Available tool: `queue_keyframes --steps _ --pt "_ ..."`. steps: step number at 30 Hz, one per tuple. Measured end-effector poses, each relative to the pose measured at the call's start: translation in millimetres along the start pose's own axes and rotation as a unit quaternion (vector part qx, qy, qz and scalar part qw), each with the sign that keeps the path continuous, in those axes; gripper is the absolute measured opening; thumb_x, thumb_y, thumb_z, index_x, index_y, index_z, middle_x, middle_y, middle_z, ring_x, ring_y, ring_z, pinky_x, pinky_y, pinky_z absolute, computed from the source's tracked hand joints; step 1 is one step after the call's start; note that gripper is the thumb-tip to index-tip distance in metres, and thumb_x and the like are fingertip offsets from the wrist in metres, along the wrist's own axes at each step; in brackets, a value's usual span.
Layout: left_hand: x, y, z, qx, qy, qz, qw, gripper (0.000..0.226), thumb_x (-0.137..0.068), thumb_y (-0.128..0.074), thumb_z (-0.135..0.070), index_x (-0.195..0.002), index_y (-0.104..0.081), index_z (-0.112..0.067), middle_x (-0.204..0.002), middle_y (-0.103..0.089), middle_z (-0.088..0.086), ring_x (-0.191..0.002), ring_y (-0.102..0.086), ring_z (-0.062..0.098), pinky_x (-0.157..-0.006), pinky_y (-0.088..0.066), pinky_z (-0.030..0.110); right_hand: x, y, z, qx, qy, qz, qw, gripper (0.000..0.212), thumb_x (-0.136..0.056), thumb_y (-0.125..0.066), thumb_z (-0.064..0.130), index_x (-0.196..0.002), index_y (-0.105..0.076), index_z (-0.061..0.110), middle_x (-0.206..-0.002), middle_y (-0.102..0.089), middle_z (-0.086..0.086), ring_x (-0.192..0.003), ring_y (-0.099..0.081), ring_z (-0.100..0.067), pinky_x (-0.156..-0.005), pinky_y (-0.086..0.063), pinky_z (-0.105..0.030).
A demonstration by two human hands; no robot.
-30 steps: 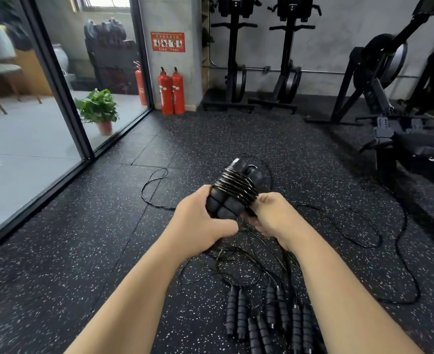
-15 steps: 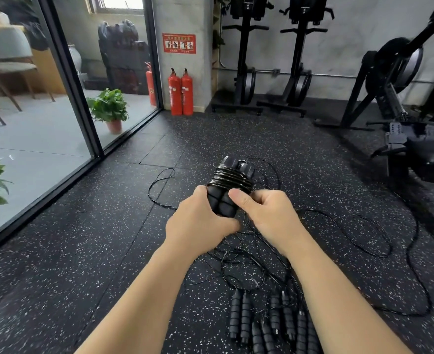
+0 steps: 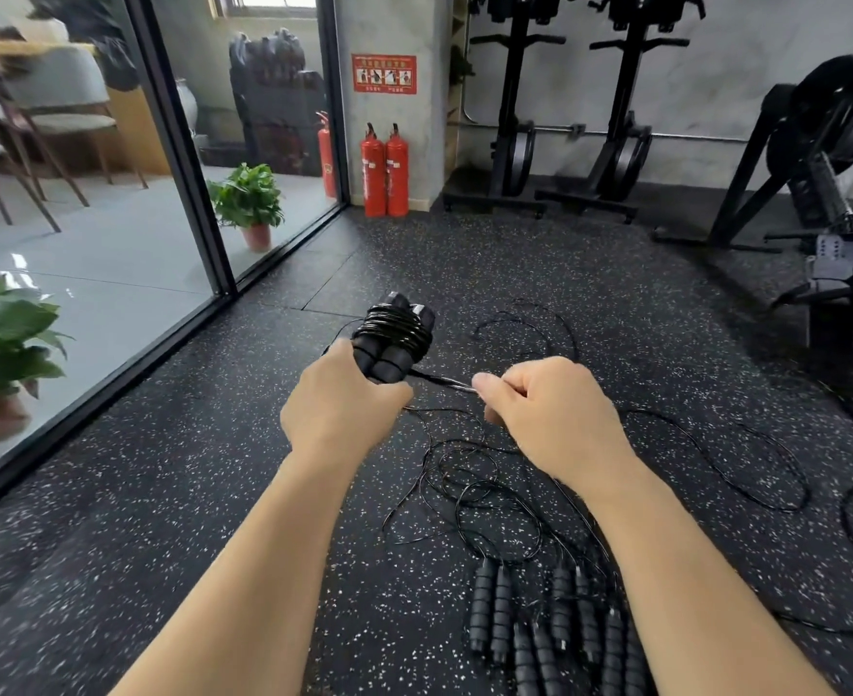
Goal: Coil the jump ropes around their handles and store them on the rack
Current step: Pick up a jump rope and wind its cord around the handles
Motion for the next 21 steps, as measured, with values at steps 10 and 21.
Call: queue_keyframes --steps 10,21 --pt "27 -20 -52 -0.21 -0.194 0.0 0.958 0.027 -0.081 -0.064 -0.037 -0.1 -0.046 -0.032 -0.1 -0.056 -0.007 -0.096 -0.06 0.022 -0.066 -0.035 0.03 0 20 21 -0.002 0.069 -0.001 0.998 0.036 -0.087 -0.061 0.049 -0.066 -0.059 0.02 -0.056 -0.053 0.008 -0.059 -0.049 -0.01 -0.061 -0.041 -0.029" --pt "66 -53 -86 -0.227 -0.391 0.171 0.875 0.043 -0.084 -0.058 -0.017 -0.123 -0.051 -0.035 -0.097 -0.04 -0.015 -0.11 -0.034 0.014 -0.114 -0.017 0.048 -5 31 -16 -0.044 0.035 -0.001 0.998 0.04 -0.072 -0.071 0.061 -0.063 -0.062 0.023 -0.057 -0.058 0.013 -0.059 -0.053 -0.004 -0.063 -0.044 -0.03"
Point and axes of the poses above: each hand's wrist, its own x-axis away from the middle knuckle, its own y-axis out of the back of the hand, z = x × y, the point moved 9 cm from there along -x, towards the middle knuckle
